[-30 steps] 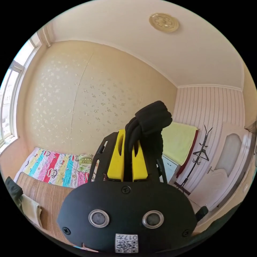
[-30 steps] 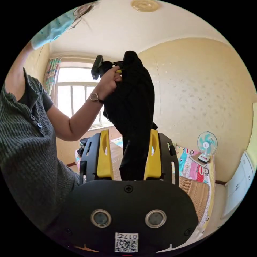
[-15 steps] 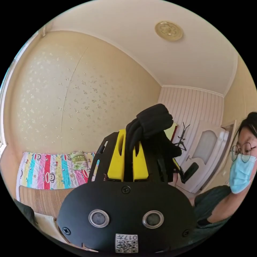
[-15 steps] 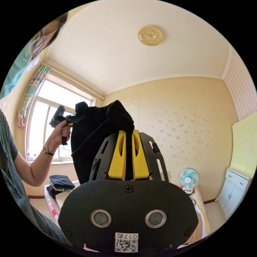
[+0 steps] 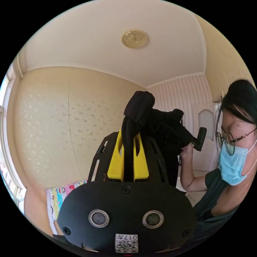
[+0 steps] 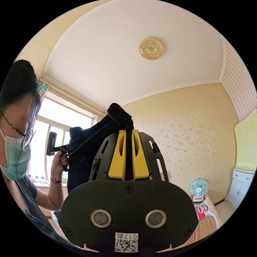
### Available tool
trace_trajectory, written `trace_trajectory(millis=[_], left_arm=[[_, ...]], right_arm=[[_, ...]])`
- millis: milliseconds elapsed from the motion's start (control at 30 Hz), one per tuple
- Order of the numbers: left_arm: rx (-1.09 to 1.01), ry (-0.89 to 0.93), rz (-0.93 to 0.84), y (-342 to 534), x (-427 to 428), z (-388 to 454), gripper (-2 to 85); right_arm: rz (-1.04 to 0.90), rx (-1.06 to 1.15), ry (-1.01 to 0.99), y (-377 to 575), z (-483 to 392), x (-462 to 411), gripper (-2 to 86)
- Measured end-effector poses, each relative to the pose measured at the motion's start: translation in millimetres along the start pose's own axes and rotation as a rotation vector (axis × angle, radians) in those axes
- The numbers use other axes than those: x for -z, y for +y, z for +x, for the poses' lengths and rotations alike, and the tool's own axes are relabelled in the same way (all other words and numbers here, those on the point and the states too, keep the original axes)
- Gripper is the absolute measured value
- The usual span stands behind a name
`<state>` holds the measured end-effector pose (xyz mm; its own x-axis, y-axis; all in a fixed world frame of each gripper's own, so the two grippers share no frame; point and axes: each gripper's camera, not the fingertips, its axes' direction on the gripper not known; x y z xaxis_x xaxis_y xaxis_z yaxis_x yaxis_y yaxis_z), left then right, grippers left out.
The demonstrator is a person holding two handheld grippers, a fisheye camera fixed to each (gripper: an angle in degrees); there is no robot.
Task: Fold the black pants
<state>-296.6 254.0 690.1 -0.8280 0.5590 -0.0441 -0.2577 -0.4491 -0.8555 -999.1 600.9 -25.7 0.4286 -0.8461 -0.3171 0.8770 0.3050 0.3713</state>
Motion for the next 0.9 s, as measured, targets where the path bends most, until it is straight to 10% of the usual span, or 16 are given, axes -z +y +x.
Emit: trace_trajectory(millis=[200, 467, 900], left_arm=[[0.186, 0.027, -0.108, 68.1, -103.3, -86.5, 4.8], [0.429, -0.244, -0.490, 185.0, -427.1, -344.2, 7.7], [0.818, -0.266, -1.224, 704.3, -287.1, -289.3, 8.4]], right_arm=[[-0.219, -0.082, 0.210, 116.5, 120.6, -88.9, 2.4], [-0.907, -0.261, 0.370, 355.5, 478.9, -429.8, 2.0], [-1.646, -0.457, -0.117, 813.1, 509.7, -198.3, 6.1]])
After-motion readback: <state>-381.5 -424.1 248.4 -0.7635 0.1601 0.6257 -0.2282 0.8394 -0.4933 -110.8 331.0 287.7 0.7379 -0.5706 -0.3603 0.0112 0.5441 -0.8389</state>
